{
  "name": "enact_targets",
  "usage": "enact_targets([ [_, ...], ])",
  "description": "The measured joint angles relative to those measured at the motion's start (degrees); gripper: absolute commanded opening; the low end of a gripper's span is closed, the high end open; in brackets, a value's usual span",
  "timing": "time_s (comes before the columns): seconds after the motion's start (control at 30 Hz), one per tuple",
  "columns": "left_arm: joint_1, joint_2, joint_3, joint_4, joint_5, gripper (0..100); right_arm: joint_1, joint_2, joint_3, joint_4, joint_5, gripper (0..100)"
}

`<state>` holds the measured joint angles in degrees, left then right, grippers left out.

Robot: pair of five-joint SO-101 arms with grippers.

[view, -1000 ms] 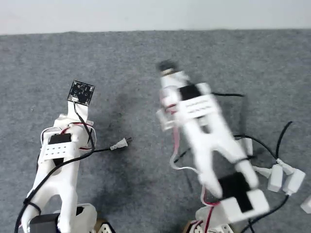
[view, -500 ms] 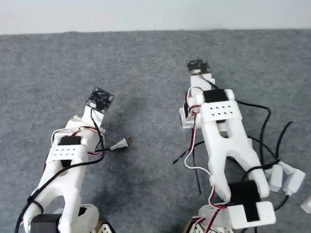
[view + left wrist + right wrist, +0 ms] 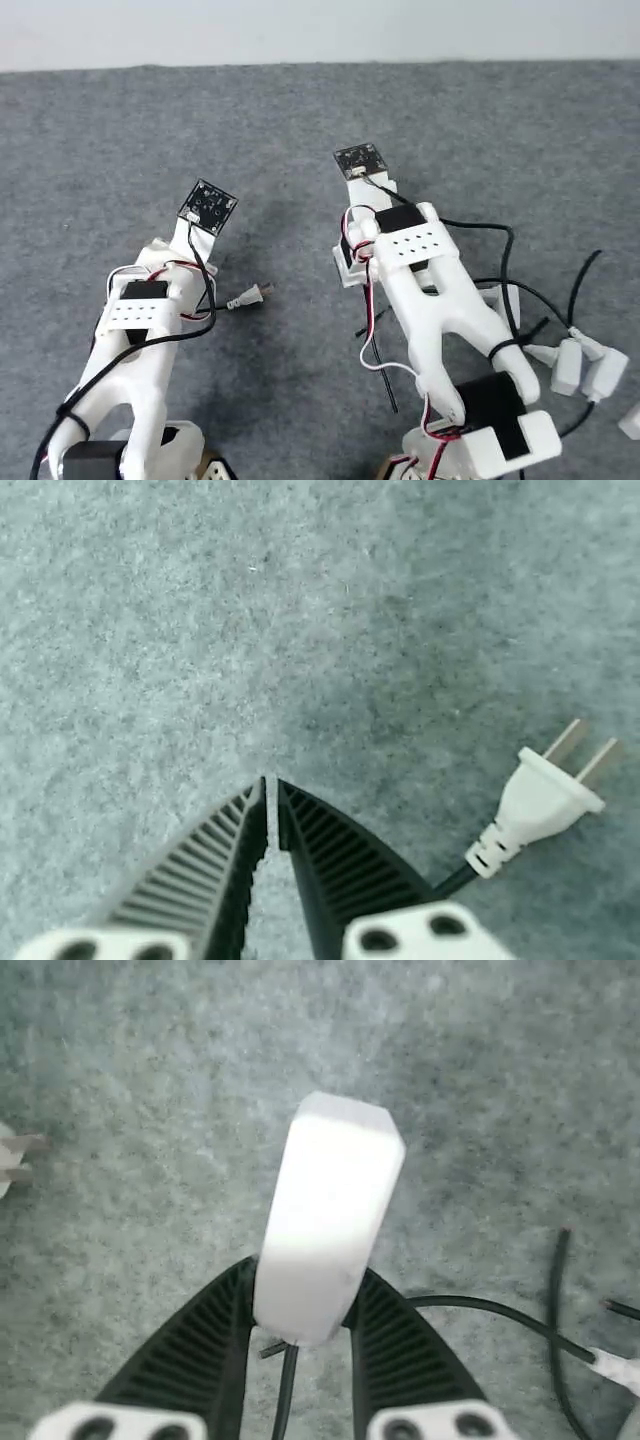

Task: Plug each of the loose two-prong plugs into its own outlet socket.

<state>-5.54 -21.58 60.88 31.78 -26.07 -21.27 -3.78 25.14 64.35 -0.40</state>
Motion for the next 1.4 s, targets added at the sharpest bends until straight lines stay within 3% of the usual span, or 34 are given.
enact_targets([
  [0.37,0.0,0.0,0.0,0.0,0.0,2,-9.93,5.89,3.6,-9.14,-0.53,1.9],
  [0.6,-0.09,0.0,0.0,0.0,0.0,2,-15.3,13.54,0.09,-8.35,-4.22,22.2],
  [0.97,-0.09,0.0,0.0,0.0,0.0,2,-13.8,15.74,-20.66,9.58,-4.4,0.4],
  [1.4,-0.09,0.0,0.0,0.0,0.0,2,-16.62,16.44,-21.8,11.08,-3.34,0.9],
])
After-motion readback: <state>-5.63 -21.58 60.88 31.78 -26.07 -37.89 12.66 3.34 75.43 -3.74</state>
